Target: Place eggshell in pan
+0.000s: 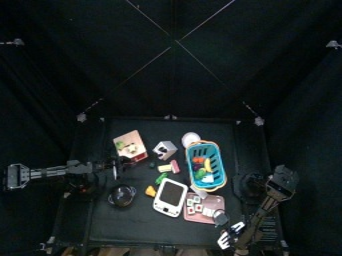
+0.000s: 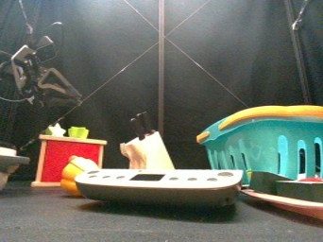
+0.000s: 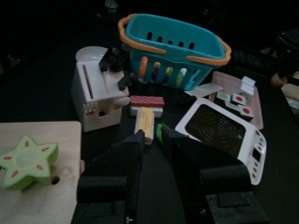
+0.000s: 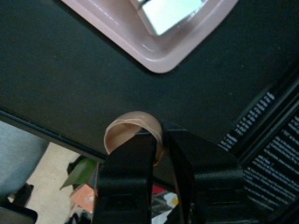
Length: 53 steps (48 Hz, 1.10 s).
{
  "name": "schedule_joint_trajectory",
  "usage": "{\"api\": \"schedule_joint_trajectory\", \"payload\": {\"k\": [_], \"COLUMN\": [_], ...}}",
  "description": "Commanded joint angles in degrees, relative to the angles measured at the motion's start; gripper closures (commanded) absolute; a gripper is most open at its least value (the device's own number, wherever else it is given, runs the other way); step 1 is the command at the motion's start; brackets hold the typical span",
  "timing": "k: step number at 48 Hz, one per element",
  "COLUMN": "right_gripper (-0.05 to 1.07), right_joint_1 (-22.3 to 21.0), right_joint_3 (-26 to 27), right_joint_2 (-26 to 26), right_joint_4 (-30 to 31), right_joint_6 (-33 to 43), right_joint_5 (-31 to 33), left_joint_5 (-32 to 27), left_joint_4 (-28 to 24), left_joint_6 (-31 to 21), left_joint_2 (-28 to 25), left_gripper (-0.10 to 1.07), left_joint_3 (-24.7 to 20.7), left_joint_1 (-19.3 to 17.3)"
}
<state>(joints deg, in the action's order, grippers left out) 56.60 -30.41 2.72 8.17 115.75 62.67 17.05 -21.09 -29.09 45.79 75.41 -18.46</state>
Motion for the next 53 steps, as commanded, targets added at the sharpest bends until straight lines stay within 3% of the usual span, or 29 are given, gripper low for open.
{"api": "schedule_joint_trajectory", "payload": {"k": [1, 7, 14, 18, 25, 32, 37, 47, 53], "right_gripper": [0.49, 0.49, 0.49, 0.49, 0.49, 0.49, 0.49, 0.49, 0.49], "right_joint_1": [-1.3, -4.5, -10.0, -14.4, -22.1, -31.2, -40.7, -60.9, -69.8], "right_joint_3": [1.0, 1.2, 1.5, 1.3, -0.9, -5.8, -9.0, -10.7, -11.2], "right_joint_2": [-2.6, -5.3, -11.4, -15.6, -21.2, -23.9, -25.2, -25.8, -25.6], "right_joint_4": [2.5, 7.7, 20.4, 27.2, 34.1, 39.3, 44.5, 49.6, 51.7], "right_joint_6": [-0.1, -1.0, -3.2, -3.8, -3.8, -3.9, -3.9, -4.1, -5.4], "right_joint_5": [-0.1, 0.4, 0.4, 0.2, -2.8, -11.7, -21.4, -39.8, -46.8], "left_joint_5": [0.2, 0.2, 0.2, 0.2, 0.2, 0.2, 0.2, 0.2, 0.2], "left_joint_4": [0.1, 0.1, 0.1, -0.1, -0.1, -0.1, -0.1, 0.1, 0.1], "left_joint_6": [0.0, 0.0, 0.0, 0.0, 0.1, 0.1, 0.1, 0.0, 0.0], "left_joint_2": [-0.1, -0.1, -0.1, -0.1, -0.1, -0.1, -0.1, -0.1, -0.1], "left_gripper": [0.30, 0.30, 0.30, 0.30, 0.30, 0.30, 0.30, 0.30, 0.30], "left_joint_3": [-1.3, -1.3, -1.3, -1.4, -1.4, -1.4, -1.4, -1.4, -1.3], "left_joint_1": [0.1, 0.2, 0.3, 0.2, 0.2, 0.3, 0.2, 0.3, 0.2]}}
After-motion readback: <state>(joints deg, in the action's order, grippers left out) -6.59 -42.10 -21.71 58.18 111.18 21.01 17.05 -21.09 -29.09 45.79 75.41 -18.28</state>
